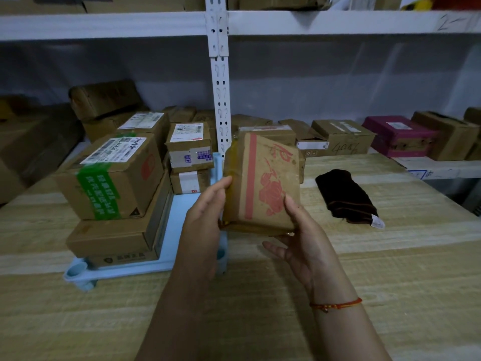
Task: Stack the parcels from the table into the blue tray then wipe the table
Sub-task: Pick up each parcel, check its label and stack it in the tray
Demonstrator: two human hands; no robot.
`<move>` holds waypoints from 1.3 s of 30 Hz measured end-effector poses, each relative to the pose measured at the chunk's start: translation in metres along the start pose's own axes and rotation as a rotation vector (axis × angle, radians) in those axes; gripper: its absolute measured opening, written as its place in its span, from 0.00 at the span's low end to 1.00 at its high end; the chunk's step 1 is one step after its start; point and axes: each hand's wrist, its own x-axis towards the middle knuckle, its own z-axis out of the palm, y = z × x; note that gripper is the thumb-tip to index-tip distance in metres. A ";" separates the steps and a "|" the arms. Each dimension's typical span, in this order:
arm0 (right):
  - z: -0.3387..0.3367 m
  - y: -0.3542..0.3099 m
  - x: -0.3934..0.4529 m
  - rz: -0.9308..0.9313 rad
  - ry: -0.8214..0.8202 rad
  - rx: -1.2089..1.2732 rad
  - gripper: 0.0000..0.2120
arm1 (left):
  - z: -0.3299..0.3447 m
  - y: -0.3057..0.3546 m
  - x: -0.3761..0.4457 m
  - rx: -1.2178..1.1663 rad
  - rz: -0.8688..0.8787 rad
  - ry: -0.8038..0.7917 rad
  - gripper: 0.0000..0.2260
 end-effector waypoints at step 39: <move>0.102 0.043 0.051 -0.154 0.067 -1.015 0.37 | -0.040 -0.020 0.003 -0.020 -0.305 0.420 0.22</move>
